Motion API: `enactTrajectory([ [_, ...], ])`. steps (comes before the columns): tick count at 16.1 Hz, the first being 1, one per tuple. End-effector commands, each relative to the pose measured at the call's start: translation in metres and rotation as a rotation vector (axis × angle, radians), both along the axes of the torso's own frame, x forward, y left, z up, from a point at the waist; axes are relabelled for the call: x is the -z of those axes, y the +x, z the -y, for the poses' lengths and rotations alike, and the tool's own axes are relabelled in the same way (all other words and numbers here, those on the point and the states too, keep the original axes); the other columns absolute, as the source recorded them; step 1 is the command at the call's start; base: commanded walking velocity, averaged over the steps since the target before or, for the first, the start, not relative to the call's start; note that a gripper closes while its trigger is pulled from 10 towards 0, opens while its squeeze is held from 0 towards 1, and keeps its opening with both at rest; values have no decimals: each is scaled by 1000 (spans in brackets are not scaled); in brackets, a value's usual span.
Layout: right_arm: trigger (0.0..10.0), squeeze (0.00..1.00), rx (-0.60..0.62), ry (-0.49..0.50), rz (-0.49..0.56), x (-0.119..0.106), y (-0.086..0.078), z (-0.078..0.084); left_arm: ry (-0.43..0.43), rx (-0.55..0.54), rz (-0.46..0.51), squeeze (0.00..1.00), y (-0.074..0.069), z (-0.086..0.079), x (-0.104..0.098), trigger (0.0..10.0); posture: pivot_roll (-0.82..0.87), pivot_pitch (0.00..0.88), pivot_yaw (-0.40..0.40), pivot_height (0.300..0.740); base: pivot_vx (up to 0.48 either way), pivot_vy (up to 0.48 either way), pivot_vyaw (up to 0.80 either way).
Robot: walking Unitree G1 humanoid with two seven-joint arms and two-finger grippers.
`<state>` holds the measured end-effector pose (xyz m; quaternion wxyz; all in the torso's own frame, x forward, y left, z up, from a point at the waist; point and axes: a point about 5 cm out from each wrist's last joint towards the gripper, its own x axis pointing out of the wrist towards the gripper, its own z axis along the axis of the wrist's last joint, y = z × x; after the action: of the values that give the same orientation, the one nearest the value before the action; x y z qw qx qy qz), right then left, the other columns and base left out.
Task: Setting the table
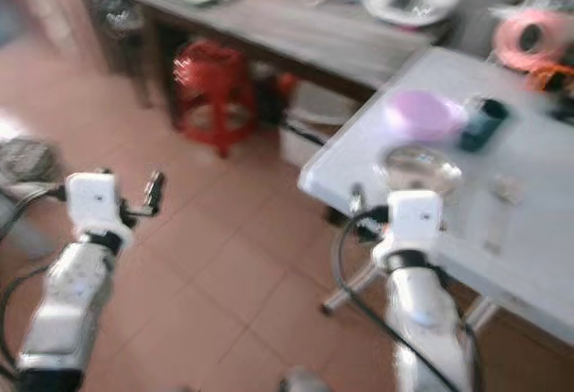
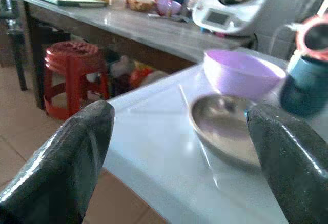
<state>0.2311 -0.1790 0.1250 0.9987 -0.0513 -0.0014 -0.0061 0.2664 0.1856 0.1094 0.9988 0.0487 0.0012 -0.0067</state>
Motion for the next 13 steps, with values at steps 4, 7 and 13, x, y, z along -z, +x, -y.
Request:
enactTrajectory([
  [4,10000,0,0,-4,5,-2,0,0,-6,27,0,0,0,5,1,10000,-63,17,-7,740,0,0,-800],
  [7,10000,0,0,-2,6,-1,1,-1,-13,40,-3,0,0,6,1,10000,-62,13,-6,740,0,0,-800],
  [13,10000,0,1,-2,13,-2,4,0,2,51,2,0,5,8,0,10000,-63,0,0,740,0,0,-800],
])
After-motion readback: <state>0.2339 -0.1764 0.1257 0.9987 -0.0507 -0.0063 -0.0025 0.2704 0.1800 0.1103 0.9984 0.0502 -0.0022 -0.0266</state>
